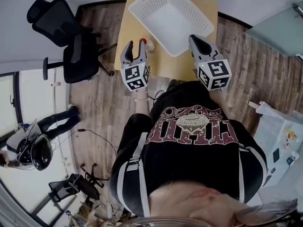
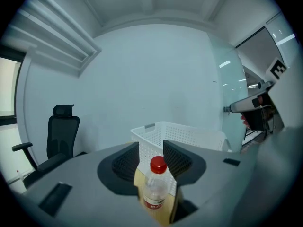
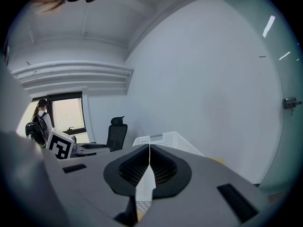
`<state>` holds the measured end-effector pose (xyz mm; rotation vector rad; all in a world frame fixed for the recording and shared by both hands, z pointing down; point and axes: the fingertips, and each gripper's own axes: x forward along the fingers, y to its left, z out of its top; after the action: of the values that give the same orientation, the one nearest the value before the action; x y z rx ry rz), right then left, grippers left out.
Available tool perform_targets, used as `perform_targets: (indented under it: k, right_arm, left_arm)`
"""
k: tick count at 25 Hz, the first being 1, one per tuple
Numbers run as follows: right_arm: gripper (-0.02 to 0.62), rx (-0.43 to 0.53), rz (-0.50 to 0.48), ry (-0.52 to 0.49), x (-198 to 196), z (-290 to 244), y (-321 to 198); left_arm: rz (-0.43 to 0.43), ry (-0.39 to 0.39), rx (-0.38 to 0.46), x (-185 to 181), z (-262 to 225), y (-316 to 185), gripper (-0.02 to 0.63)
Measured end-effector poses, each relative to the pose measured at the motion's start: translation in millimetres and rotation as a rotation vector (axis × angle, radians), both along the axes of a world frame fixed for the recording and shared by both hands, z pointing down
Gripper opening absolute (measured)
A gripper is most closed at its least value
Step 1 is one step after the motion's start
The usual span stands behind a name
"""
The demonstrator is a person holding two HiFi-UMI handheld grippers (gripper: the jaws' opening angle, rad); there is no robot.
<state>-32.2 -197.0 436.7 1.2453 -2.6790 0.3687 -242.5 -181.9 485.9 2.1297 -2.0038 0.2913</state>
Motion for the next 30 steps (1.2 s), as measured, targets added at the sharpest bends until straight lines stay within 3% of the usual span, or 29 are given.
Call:
perform_targets:
  k: [9, 30]
  right_arm:
    - [0.018, 0.008, -0.03, -0.006, -13, -2, 0]
    - [0.018, 0.027, -0.037, -0.023, -26, -9, -1]
  left_arm:
    - [-0.021, 0.036, 0.035, -2, -18, 8, 0.129]
    - [0.079, 0.056, 0.082, 45, -51, 2, 0.048]
